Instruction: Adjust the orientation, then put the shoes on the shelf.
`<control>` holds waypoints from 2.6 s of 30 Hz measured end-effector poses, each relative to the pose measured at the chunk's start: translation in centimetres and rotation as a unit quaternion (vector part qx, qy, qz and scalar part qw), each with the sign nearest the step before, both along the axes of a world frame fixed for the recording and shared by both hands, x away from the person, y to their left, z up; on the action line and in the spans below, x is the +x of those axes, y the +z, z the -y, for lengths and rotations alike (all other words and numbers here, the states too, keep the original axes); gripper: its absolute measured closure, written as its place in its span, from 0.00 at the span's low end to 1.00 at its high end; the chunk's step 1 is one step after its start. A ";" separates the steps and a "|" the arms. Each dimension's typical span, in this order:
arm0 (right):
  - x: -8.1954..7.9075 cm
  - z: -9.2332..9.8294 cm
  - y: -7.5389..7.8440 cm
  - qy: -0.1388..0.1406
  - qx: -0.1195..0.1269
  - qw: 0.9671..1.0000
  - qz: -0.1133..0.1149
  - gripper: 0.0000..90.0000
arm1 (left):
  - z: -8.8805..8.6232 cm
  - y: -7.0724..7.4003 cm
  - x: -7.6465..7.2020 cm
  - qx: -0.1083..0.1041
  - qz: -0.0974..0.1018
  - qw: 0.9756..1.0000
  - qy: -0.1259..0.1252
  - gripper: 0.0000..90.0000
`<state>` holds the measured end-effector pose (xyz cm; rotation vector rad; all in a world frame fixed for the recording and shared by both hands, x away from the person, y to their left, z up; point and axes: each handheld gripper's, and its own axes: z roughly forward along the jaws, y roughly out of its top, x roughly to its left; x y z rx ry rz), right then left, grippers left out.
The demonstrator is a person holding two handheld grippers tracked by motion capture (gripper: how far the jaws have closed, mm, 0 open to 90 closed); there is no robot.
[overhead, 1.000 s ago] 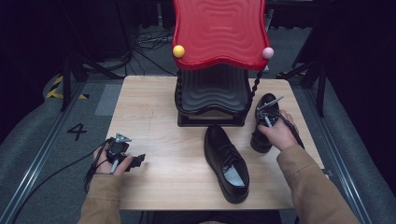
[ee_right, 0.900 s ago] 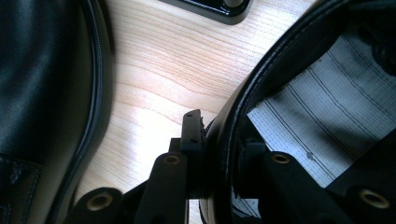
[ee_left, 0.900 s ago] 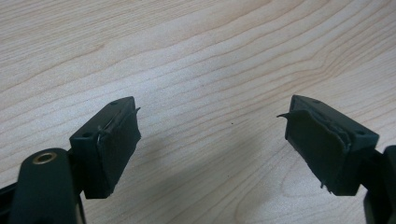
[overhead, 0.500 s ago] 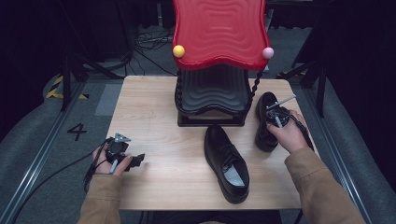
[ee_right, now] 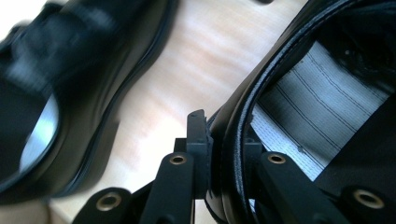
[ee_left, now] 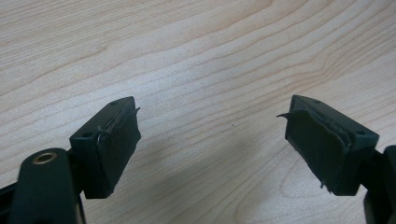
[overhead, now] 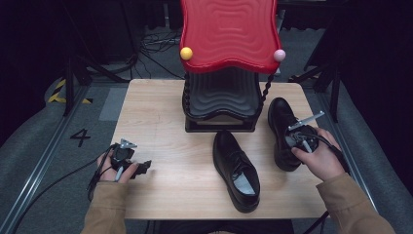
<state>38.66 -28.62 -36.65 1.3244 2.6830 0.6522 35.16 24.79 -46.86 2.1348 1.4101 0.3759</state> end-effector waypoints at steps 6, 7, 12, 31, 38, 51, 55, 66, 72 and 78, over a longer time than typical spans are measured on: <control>-3.3 -0.3 0.7 0.047 -0.012 0.999 0.003 0.89 | 0.0 0.0 0.0 0.000 -0.001 1.000 -0.004 0.20; -3.8 -0.4 0.7 0.054 -0.013 0.998 0.005 0.89 | 0.0 0.0 0.0 0.000 -0.002 1.000 -0.003 0.20; -6.0 -1.3 0.9 0.090 -0.021 0.996 0.004 0.89 | 0.1 0.0 0.1 0.002 -0.002 1.000 -0.007 0.20; -7.4 -5.4 -1.2 0.181 -0.049 0.982 0.000 0.88 | 0.1 0.2 0.0 0.000 0.001 1.000 -0.002 0.20; -6.8 -6.8 -3.9 0.188 -0.090 0.978 -0.022 0.88 | 0.1 0.1 0.0 0.001 0.003 1.000 -0.003 0.20; -7.5 -7.4 -4.4 0.200 -0.096 0.975 -0.020 0.86 | 0.2 0.1 0.1 0.000 0.003 1.000 -0.001 0.20; -7.4 -7.3 -4.3 0.201 -0.093 0.975 -0.029 0.83 | 0.1 0.1 0.1 0.000 0.004 1.000 -0.002 0.20; -8.0 -6.4 -2.9 0.180 -0.057 0.982 -0.019 0.69 | 0.3 0.2 0.2 0.000 0.001 1.000 -0.005 0.20; -7.9 -5.9 -1.3 0.149 -0.029 0.988 -0.014 0.63 | 0.3 0.2 0.1 -0.003 0.002 1.000 -0.003 0.20; -7.7 -5.8 -0.3 0.111 -0.003 0.994 -0.021 0.61 | 0.3 0.2 0.2 -0.004 0.004 1.000 -0.006 0.20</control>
